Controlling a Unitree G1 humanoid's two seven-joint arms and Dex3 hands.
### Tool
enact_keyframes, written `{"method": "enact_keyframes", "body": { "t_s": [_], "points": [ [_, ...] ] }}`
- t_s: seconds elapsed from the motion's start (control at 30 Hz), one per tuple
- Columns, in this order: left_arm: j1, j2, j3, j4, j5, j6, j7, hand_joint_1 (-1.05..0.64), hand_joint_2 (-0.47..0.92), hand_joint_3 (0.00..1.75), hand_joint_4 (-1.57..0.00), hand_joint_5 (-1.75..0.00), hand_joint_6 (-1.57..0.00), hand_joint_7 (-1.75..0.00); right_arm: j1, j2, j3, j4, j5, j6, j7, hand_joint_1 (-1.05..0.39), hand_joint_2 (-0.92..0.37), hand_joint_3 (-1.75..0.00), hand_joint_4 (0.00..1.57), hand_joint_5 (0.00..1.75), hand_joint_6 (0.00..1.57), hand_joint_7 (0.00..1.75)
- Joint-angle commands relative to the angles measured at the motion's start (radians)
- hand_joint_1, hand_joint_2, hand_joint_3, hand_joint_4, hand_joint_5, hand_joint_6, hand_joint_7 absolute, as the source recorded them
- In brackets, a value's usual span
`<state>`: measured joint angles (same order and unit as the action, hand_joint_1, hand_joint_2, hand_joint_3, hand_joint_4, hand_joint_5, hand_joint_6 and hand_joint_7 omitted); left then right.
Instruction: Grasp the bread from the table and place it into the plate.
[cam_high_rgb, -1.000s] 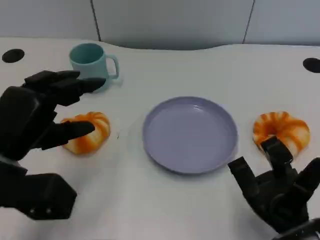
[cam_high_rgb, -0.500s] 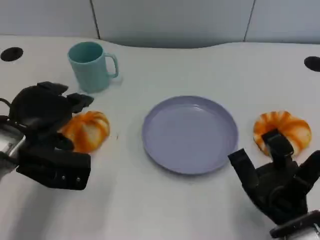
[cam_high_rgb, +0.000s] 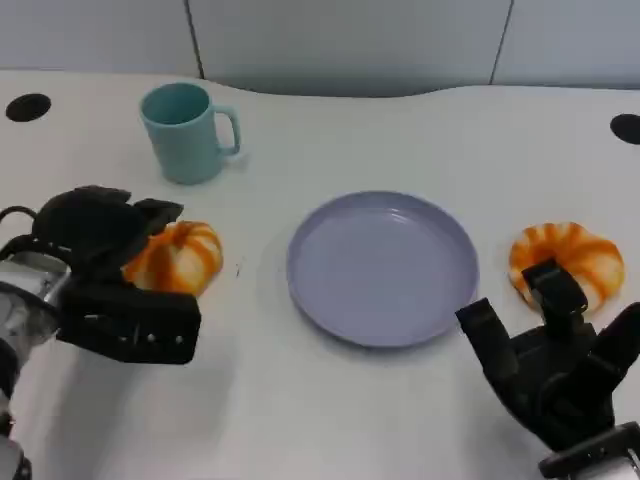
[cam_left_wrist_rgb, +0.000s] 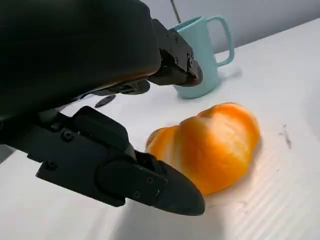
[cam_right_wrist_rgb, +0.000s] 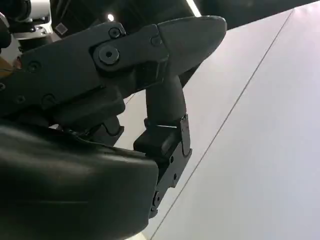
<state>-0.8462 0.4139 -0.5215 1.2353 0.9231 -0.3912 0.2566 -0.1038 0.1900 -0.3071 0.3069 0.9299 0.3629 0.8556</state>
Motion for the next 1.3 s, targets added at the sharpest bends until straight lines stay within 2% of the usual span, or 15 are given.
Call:
{"method": "enact_keyframes", "body": {
  "t_s": [0.03, 0.2, 0.33, 0.6, 0.73, 0.93, 1.07, 1.1, 1.13, 1.2, 1.3],
  "points": [
    [-0.025, -0.027, -0.008, 0.043, -0.041, 0.031, -0.018, -0.94, 0.92, 0.15, -0.17, 0.00, -0.18, 0.00, 0.006, -0.003, 0.000, -0.005, -0.008, -0.018, 0.012, -0.60, -0.92, -0.10, 0.90, 1.75, 0.69, 1.75],
    [-0.031, -0.041, -0.024, 0.060, -0.057, 0.044, 0.004, -0.92, 0.92, 0.13, -0.20, -0.02, -0.20, -0.01, 0.008, 0.000, 0.004, -0.008, -0.011, -0.022, 0.010, -0.61, -0.92, -0.11, 0.90, 1.75, 0.69, 1.75],
    [-0.044, -0.091, 0.002, 0.088, -0.106, 0.064, 0.016, -0.87, 0.92, 0.06, -0.24, -0.03, -0.25, -0.02, 0.017, 0.001, 0.008, -0.018, 0.002, 0.000, 0.013, -0.60, -0.92, -0.10, 0.90, 1.75, 0.69, 1.75],
    [-0.046, -0.107, -0.018, 0.108, -0.126, 0.099, -0.009, -0.86, 0.92, 0.05, -0.25, -0.02, -0.26, -0.01, 0.027, 0.009, 0.012, -0.035, 0.000, -0.004, 0.004, -0.60, -0.92, -0.08, 0.89, 1.75, 0.70, 1.75],
    [-0.029, -0.134, -0.026, 0.128, -0.124, 0.144, -0.014, -0.77, 0.90, 0.01, -0.28, -0.03, -0.25, -0.01, 0.035, 0.018, 0.021, -0.051, -0.001, -0.004, 0.004, -0.60, -0.92, -0.09, 0.91, 1.75, 0.71, 1.75],
    [-0.012, -0.164, -0.034, 0.140, -0.127, 0.195, -0.041, -0.42, 0.80, 0.00, -0.46, -0.06, -0.36, -0.02, 0.054, 0.020, 0.033, -0.075, 0.008, -0.002, 0.005, -0.59, -0.92, -0.08, 0.91, 1.75, 0.71, 1.75],
    [-0.009, -0.172, -0.050, 0.141, -0.115, 0.227, -0.052, -0.37, 0.80, 0.00, -0.51, -0.06, -0.38, -0.02, 0.064, 0.022, 0.036, -0.086, 0.012, -0.003, 0.003, -0.60, -0.92, -0.08, 0.91, 1.75, 0.71, 1.75],
    [-0.007, -0.176, -0.063, 0.142, -0.104, 0.246, -0.052, -0.29, 0.80, 0.00, -0.70, -0.08, -0.53, -0.04, 0.069, 0.024, 0.036, -0.090, 0.013, -0.004, 0.003, -0.59, -0.92, -0.08, 0.91, 1.75, 0.71, 1.75],
    [-0.006, -0.179, -0.073, 0.143, -0.098, 0.260, -0.052, -0.27, 0.80, 0.00, -0.78, -0.07, -0.60, -0.03, 0.072, 0.025, 0.037, -0.093, 0.014, -0.005, 0.003, -0.59, -0.92, -0.08, 0.91, 1.75, 0.71, 1.75],
    [-0.006, -0.181, -0.082, 0.142, -0.098, 0.269, -0.052, -0.24, 0.79, 0.00, -0.85, -0.06, -0.65, -0.03, 0.075, 0.026, 0.037, -0.096, 0.014, -0.005, 0.003, -0.59, -0.92, -0.08, 0.91, 1.75, 0.71, 1.75],
    [-0.006, -0.181, -0.089, 0.141, -0.104, 0.272, -0.052, -0.24, 0.79, 0.00, -0.87, -0.04, -0.67, -0.02, 0.076, 0.026, 0.038, -0.098, 0.015, -0.005, 0.001, -0.59, -0.92, -0.09, 0.91, 1.75, 0.71, 1.75]
  ]
}}
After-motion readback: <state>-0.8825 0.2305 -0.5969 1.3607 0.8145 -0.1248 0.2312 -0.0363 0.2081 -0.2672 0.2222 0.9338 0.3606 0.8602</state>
